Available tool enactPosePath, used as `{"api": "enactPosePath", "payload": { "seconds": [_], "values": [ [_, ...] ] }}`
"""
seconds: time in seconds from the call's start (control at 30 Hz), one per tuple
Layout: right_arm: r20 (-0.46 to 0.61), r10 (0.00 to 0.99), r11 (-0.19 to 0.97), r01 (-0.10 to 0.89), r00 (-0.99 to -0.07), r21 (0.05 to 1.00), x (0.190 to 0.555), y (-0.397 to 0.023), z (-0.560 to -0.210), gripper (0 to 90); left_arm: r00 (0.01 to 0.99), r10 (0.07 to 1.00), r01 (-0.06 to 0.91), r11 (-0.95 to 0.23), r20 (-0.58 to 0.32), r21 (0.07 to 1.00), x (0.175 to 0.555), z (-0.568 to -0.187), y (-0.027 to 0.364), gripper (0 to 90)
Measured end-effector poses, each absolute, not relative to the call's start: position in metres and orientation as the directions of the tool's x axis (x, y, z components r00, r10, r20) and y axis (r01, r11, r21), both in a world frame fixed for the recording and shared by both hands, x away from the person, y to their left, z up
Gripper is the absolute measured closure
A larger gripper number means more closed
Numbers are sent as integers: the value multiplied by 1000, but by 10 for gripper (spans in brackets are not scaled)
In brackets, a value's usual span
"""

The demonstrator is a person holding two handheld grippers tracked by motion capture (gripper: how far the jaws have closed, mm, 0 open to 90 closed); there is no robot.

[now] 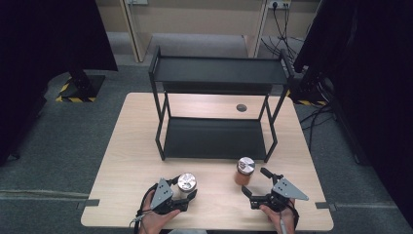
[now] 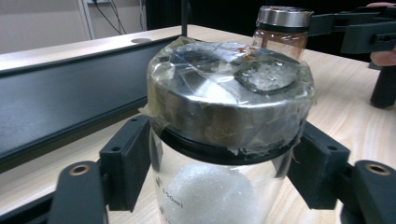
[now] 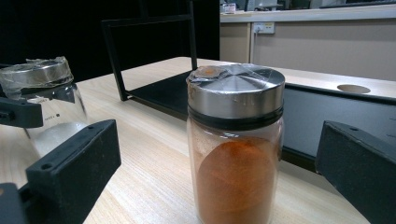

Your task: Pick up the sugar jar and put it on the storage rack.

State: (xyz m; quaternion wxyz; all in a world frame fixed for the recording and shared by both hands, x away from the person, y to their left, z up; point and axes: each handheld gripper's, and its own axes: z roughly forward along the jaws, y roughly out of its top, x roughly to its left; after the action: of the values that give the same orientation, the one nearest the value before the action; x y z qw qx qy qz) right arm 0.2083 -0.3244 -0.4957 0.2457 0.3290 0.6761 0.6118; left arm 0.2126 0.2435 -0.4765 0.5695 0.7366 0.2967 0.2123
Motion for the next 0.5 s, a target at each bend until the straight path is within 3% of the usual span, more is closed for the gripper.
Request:
{"api": "enactPosePath", "payload": {
  "seconds": [0.5],
  "values": [
    [80, 745, 27, 149, -662, 989, 209, -326, -497, 4, 728, 684, 197, -154, -39, 968, 211, -474, 247, 309]
  ]
}}
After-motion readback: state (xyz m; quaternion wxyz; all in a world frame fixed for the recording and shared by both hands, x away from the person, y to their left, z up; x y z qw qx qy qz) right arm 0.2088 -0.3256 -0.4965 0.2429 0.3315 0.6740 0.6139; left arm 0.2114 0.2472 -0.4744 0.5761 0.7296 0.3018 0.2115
